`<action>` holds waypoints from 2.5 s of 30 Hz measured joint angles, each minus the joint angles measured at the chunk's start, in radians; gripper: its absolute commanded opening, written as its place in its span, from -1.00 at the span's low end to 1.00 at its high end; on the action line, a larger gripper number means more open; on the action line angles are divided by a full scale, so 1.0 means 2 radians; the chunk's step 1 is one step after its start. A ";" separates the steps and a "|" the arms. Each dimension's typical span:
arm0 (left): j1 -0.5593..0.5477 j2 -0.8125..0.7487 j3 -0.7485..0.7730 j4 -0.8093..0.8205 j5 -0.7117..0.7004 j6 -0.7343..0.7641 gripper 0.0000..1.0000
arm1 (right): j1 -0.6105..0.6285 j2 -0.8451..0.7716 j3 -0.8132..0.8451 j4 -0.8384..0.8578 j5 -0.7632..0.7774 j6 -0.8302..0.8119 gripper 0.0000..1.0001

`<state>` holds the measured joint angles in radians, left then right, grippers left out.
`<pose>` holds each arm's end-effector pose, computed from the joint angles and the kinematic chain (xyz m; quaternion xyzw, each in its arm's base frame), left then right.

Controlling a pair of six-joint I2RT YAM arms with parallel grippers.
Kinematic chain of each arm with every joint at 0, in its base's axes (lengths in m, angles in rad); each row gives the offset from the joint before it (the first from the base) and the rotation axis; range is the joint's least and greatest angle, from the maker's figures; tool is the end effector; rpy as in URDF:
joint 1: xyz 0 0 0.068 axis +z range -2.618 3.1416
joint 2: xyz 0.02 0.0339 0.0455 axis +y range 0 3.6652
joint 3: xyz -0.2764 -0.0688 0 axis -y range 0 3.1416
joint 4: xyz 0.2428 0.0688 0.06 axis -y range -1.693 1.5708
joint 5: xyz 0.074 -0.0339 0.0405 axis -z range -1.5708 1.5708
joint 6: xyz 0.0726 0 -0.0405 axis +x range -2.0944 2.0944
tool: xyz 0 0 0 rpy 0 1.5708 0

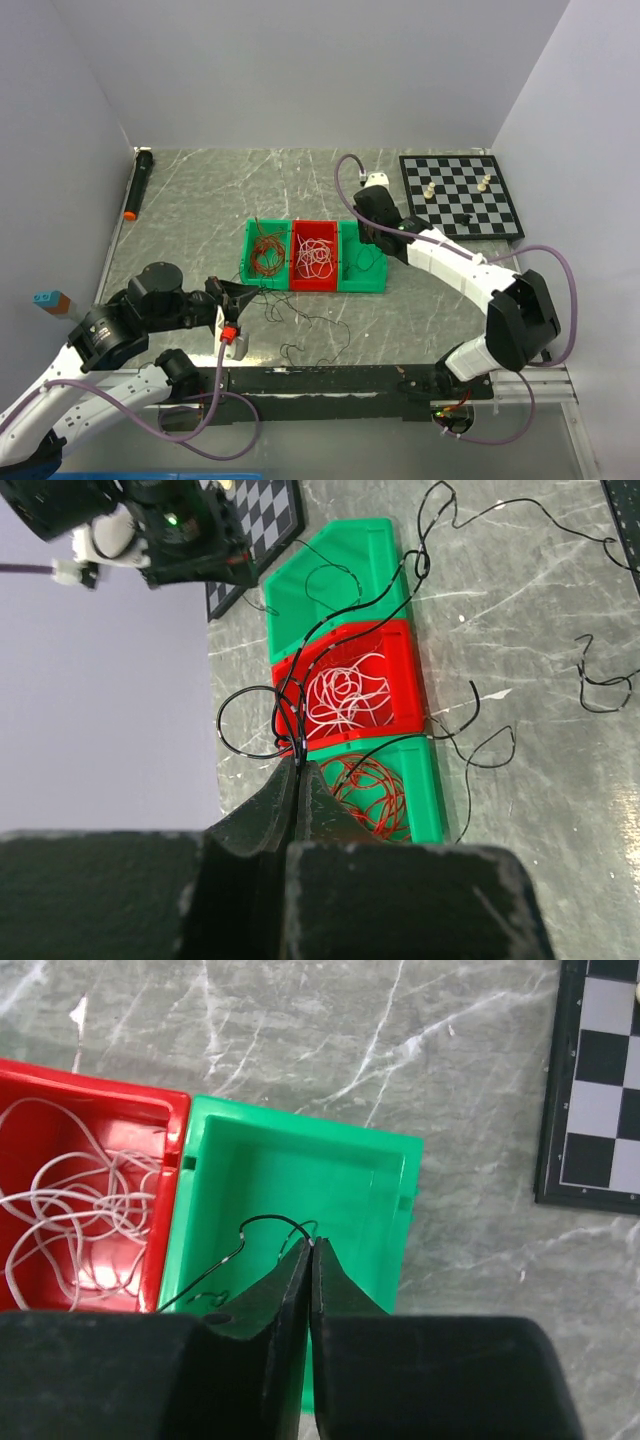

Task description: Untangle the cables

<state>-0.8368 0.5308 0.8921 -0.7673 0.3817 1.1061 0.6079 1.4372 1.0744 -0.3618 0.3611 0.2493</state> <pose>0.0586 -0.1053 0.3395 0.7359 0.3764 -0.0845 0.5564 0.2919 0.1718 0.2633 -0.0874 0.8958 0.0189 0.4354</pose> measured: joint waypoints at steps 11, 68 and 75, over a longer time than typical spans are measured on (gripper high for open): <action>0.009 0.008 0.007 0.002 0.007 0.000 -0.99 | -0.012 0.043 0.010 0.000 -0.031 0.024 0.46; 0.036 0.012 0.030 0.110 0.005 -0.092 -0.29 | 0.175 -0.411 -0.055 0.024 -0.195 -0.072 -1.00; 0.037 0.007 0.023 0.111 0.021 -0.111 0.01 | 0.175 -0.391 -0.024 -0.005 -0.205 -0.084 -1.00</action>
<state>-0.7624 0.5446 0.9371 -0.5453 0.4229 0.8837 0.9577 0.6556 1.0260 -0.3710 -0.0486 0.0822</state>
